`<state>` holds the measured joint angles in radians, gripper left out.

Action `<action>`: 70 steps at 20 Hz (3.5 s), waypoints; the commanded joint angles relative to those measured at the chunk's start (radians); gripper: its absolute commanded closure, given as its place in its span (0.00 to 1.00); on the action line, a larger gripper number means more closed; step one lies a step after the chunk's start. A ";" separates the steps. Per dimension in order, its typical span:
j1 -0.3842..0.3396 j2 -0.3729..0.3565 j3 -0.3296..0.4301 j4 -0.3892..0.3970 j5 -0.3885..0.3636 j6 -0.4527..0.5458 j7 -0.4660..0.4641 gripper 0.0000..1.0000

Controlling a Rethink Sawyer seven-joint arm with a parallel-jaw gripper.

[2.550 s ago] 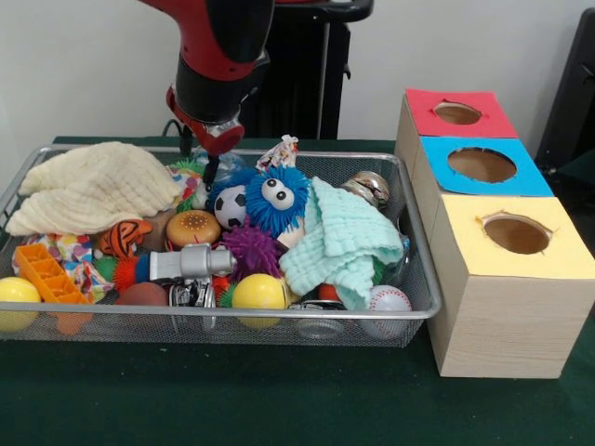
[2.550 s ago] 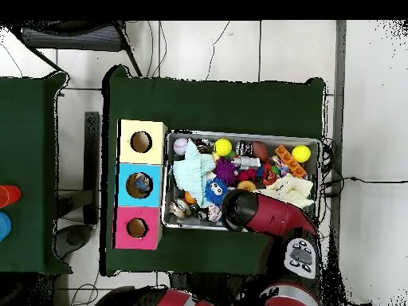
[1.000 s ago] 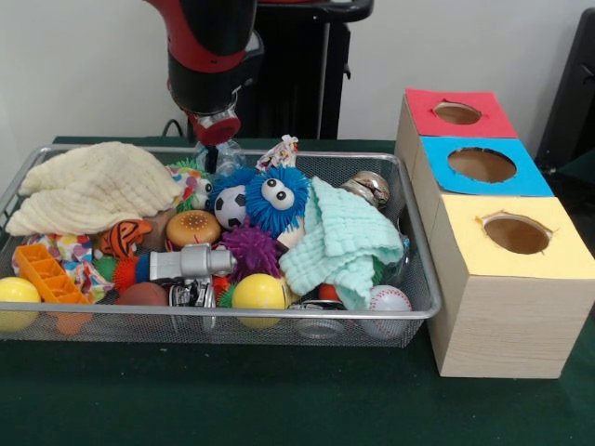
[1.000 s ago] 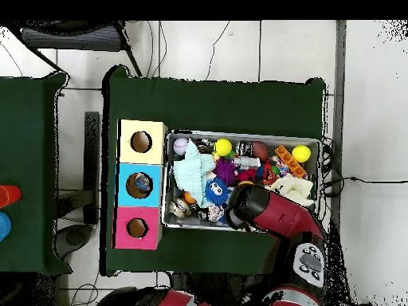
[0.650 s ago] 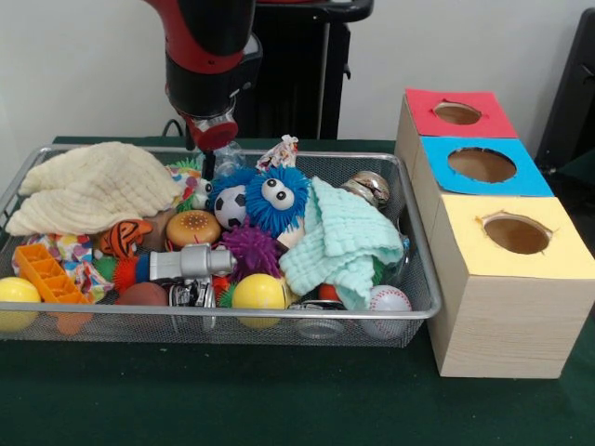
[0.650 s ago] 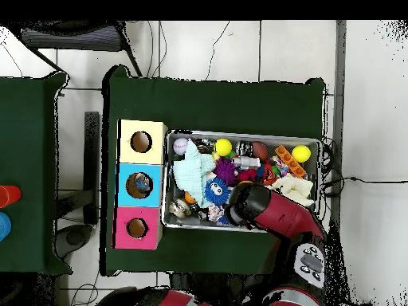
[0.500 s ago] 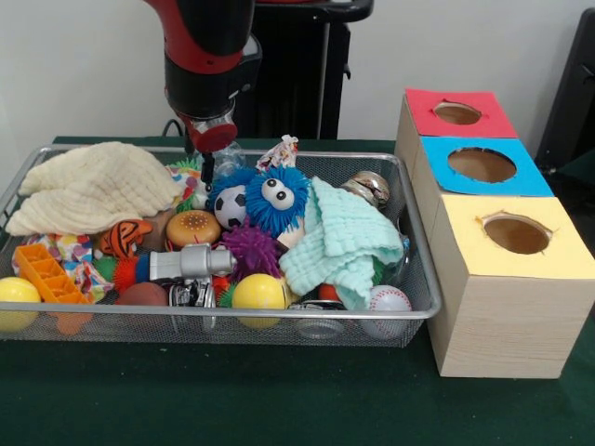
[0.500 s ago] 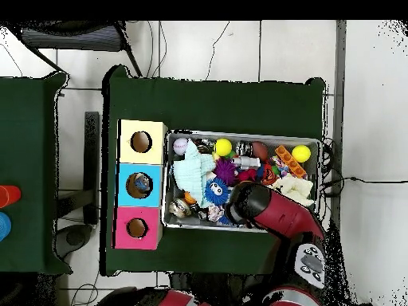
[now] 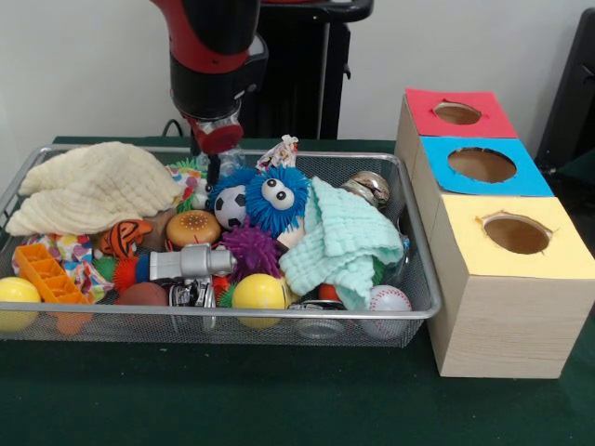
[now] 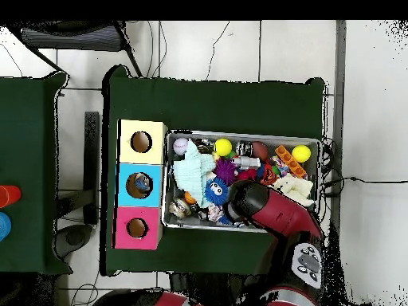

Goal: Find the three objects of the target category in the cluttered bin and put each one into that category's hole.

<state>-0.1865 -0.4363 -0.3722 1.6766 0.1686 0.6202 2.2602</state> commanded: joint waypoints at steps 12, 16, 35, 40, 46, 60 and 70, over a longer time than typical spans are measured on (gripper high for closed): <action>0.057 0.003 0.011 -0.054 0.003 0.193 0.149 0.00; 0.080 -0.015 0.000 -0.035 0.005 0.204 0.162 0.00; 0.103 0.033 -0.049 -0.049 -0.026 0.176 0.153 0.00; 0.113 0.036 -0.048 -0.026 -0.007 0.152 0.159 0.00; 0.117 0.061 -0.039 -0.018 0.002 0.109 0.163 0.00; 0.106 0.096 -0.029 -0.008 0.008 0.058 0.153 0.00; 0.042 0.181 0.032 0.022 0.030 -0.116 0.142 0.00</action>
<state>-0.0894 -0.3613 -0.4714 1.6756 0.1706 0.6431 2.2602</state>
